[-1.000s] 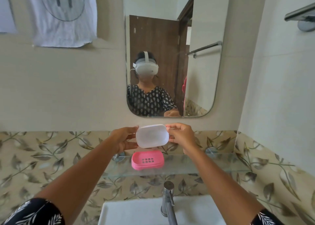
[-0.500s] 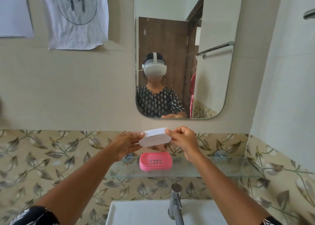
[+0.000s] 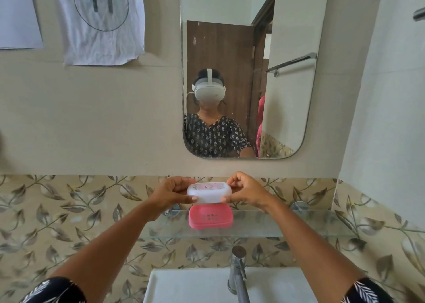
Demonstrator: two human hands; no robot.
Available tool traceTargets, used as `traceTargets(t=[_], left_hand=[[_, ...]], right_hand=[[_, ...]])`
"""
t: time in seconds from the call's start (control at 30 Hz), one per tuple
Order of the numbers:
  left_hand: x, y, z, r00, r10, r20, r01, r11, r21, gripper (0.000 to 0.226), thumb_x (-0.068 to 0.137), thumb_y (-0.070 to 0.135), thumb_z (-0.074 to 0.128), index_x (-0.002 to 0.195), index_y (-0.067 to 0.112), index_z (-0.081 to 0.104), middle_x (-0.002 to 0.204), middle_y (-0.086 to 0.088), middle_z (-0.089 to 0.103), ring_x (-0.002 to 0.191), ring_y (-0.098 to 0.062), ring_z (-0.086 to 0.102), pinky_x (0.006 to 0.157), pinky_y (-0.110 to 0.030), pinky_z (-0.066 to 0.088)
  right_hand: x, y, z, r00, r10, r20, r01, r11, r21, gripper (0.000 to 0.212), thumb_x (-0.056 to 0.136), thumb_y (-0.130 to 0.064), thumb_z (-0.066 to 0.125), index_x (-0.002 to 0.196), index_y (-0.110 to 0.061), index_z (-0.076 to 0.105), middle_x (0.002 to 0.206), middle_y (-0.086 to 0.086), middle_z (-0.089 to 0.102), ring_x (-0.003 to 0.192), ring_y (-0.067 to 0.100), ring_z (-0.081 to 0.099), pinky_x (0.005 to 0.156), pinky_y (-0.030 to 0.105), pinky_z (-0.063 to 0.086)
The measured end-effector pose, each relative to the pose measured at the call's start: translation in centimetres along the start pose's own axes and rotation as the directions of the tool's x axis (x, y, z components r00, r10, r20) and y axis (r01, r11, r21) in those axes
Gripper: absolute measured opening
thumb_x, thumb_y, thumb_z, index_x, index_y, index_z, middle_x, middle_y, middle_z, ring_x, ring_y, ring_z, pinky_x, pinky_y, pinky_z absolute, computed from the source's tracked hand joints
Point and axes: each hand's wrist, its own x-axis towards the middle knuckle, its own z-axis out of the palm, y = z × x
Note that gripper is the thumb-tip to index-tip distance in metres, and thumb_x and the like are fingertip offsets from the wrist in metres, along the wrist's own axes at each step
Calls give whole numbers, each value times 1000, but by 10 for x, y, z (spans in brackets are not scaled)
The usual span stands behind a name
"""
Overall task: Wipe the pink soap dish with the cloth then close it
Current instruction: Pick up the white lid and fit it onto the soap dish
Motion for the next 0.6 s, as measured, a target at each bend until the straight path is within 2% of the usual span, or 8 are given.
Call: traceTargets(t=[0.1, 0.17, 0.27, 0.4, 0.6], left_hand=[[1, -4, 2, 1000, -11, 14, 10, 997, 76, 52, 67, 0, 78, 117, 4, 63, 105, -10, 74, 98, -22, 70, 80, -29, 58], [2, -9, 3, 1000, -22, -8, 23, 997, 72, 53, 67, 0, 79, 117, 6, 63, 104, -8, 74, 98, -22, 70, 82, -32, 58], [3, -15, 4, 1000, -23, -15, 24, 997, 79, 55, 67, -2, 80, 119, 6, 62, 106, -7, 74, 100, -21, 69, 84, -31, 58], [3, -21, 4, 999, -16, -31, 19, 994, 104, 58, 66, -1, 81, 120, 7, 62, 107, -6, 73, 101, -19, 69, 79, -25, 57], [2, -30, 5, 999, -25, -42, 32, 986, 163, 57, 64, 2, 83, 116, 12, 64, 105, -6, 73, 100, -19, 69, 83, -32, 58]], right_hand=[[2, 10, 1, 1000, 4, 13, -4, 1000, -1, 60, 62, -13, 87, 112, -14, 55, 119, 4, 61, 102, 13, 62, 79, 25, 55], [3, 14, 2, 1000, 8, 7, -8, 1000, -6, 65, 62, -14, 88, 118, -16, 55, 119, 2, 61, 106, 13, 61, 89, 30, 54], [5, 21, 5, 1000, 6, 6, -6, 1000, 7, 68, 60, -13, 88, 120, -19, 55, 119, 3, 61, 107, 15, 61, 91, 36, 54], [9, 23, 4, 1000, 7, 21, -7, 1000, 14, 70, 58, -14, 89, 119, -23, 56, 120, 2, 61, 108, 17, 61, 90, 39, 54], [10, 31, 5, 997, 31, 65, -28, 998, -53, 67, 59, -12, 88, 117, -23, 58, 115, -2, 64, 107, 15, 61, 92, 31, 52]])
